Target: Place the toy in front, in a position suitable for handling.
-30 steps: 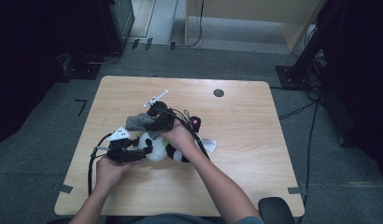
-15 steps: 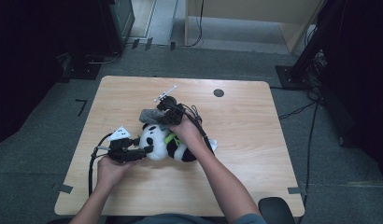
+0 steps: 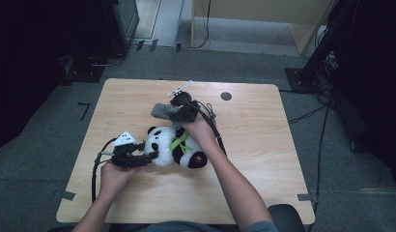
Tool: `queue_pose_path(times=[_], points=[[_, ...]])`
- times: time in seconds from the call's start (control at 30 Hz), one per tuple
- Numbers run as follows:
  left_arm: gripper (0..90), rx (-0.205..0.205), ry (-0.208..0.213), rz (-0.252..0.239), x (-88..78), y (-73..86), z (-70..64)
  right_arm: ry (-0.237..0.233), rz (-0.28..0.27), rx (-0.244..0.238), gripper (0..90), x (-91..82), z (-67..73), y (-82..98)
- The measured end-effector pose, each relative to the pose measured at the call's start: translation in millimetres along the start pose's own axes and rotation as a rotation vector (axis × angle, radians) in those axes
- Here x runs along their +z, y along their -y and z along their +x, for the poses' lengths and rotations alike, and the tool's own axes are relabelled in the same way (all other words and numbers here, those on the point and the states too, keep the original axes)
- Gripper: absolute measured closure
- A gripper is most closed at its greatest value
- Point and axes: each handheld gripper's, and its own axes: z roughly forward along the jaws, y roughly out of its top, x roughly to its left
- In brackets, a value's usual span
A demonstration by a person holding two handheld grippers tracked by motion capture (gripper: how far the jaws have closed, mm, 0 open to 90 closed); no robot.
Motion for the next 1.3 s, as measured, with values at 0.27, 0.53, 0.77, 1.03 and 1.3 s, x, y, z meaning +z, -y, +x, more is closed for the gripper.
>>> queue_pose_path(times=[0.27, 0.53, 0.77, 1.03, 1.3], points=[[38.7, -0.009, 0.003, -0.003, -0.1, -0.5, 1.8, -0.159, -0.059, -0.060, 76.1, -18.0, 31.1, -3.6], [39.4, -0.026, 0.002, -0.002, 0.3, -0.1, 2.4, -0.202, 0.028, -0.113, 76.6, 14.3, 46.7, 7.9], [39.6, -0.015, -0.004, 0.003, 0.7, -1.6, 1.5, -0.132, 0.040, -0.074, 76.6, 19.7, 26.2, 10.1], [39.8, -0.019, -0.007, -0.004, 1.3, -1.8, 1.4, -0.110, 0.060, -0.014, 76.6, 24.5, 5.5, 14.2], [40.2, -0.017, -0.009, -0.011, 1.3, -2.3, 0.7, -0.038, 0.096, -0.013, 75.7, 32.9, -1.9, 12.7]])
